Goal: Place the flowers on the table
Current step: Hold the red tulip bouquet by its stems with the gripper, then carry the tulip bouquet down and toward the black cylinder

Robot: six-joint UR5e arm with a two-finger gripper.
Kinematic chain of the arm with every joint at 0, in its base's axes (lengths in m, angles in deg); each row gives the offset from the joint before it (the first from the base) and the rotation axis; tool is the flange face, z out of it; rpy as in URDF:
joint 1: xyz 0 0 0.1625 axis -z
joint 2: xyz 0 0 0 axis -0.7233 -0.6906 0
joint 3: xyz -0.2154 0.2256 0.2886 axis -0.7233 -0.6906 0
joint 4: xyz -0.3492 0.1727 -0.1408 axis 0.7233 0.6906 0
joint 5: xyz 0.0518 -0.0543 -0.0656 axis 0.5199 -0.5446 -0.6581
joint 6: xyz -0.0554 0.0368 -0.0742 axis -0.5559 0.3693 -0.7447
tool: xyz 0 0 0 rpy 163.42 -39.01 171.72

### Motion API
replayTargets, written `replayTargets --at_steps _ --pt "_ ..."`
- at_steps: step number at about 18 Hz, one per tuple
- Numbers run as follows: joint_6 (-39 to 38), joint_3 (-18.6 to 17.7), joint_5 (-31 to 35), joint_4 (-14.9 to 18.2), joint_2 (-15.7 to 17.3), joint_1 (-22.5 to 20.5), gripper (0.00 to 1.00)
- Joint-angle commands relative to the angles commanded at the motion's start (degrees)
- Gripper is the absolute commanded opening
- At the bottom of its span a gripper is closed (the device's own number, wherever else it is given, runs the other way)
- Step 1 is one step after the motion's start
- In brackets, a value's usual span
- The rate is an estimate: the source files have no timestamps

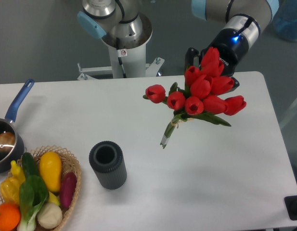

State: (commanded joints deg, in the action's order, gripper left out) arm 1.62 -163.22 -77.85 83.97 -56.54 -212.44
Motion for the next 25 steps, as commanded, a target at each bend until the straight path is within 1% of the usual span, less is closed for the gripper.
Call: replayTargets --at_steps 2,5,8,12,13,16,17,20,22,25 --pt "0.4 -0.5 0.1 0.0 0.3 -0.1 0.25" --pt "0.6 0.1 0.0 0.0 0.1 -0.5 0.25" --pt "0.8 -0.3 0.1 0.0 0.1 -0.8 0.25" --pt "2.3 0.6 0.4 0.0 0.1 -0.6 0.25" --pt "2.9 0.6 1.8 0.0 0.2 -0.5 0.25" --pt "5.2 0.7 12.0 0.0 1.0 -0.2 0.25" --pt "5.2 0.7 14.0 0.0 1.5 0.0 0.25" --pt "5.1 0.6 15.5 0.2 2.1 0.0 0.25" --pt "5.2 0.6 17.7 0.2 2.2 0.0 0.24" --pt "5.3 1.6 26.3 0.3 2.4 0.3 0.25"
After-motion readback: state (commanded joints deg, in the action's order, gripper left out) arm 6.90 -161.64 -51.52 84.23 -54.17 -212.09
